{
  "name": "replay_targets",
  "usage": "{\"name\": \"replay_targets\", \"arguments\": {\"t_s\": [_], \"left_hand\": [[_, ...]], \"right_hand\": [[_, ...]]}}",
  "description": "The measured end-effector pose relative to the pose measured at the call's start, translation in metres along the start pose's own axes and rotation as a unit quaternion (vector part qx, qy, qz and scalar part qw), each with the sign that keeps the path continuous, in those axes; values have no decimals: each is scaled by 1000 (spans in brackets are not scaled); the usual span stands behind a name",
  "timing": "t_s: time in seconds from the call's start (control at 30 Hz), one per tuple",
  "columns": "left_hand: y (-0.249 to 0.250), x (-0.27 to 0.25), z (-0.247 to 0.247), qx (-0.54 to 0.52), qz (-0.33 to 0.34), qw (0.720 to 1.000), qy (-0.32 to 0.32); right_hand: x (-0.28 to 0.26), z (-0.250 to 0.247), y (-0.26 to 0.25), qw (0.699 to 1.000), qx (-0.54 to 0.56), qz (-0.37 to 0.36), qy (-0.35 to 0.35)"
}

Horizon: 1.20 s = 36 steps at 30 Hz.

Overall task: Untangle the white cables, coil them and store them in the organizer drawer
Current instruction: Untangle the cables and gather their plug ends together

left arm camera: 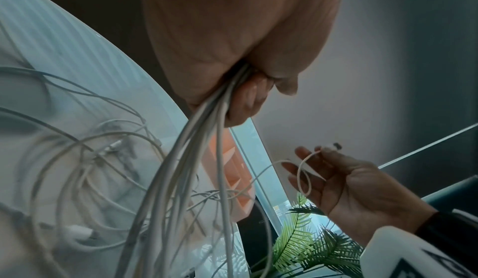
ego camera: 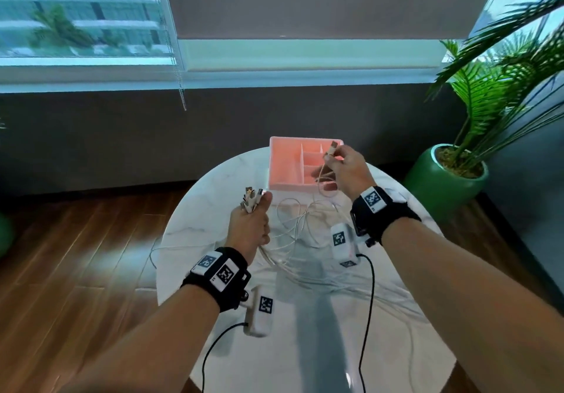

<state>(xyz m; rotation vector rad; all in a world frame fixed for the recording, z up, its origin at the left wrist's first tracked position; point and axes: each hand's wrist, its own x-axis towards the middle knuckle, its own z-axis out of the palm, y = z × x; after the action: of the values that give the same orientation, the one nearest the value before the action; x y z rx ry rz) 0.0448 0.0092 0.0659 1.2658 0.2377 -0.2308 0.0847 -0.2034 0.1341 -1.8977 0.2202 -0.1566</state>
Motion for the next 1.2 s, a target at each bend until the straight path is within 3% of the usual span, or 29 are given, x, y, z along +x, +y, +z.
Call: {"name": "replay_targets", "arguments": {"t_s": [0.17, 0.3, 0.5, 0.73, 0.93, 1.03, 1.2], "left_hand": [[12, -1, 18, -6, 25, 999, -23], [19, -2, 30, -4, 32, 999, -18], [14, -2, 33, 8, 39, 998, -45], [6, -4, 33, 18, 40, 997, -66], [7, -1, 31, 54, 53, 997, -20], [13, 4, 24, -8, 36, 999, 13], [21, 5, 21, -87, 18, 995, 53]], "right_hand": [[-28, 10, -19, 995, -36, -93, 13], [-52, 31, -7, 997, 33, -58, -48], [-76, 53, 15, 992, -28, -60, -106], [-76, 61, 24, 996, -12, -68, -54], [-76, 52, 28, 992, -50, -59, -102], [-75, 37, 43, 979, -139, -60, -133], [-74, 11, 75, 962, -238, -51, -127]]}}
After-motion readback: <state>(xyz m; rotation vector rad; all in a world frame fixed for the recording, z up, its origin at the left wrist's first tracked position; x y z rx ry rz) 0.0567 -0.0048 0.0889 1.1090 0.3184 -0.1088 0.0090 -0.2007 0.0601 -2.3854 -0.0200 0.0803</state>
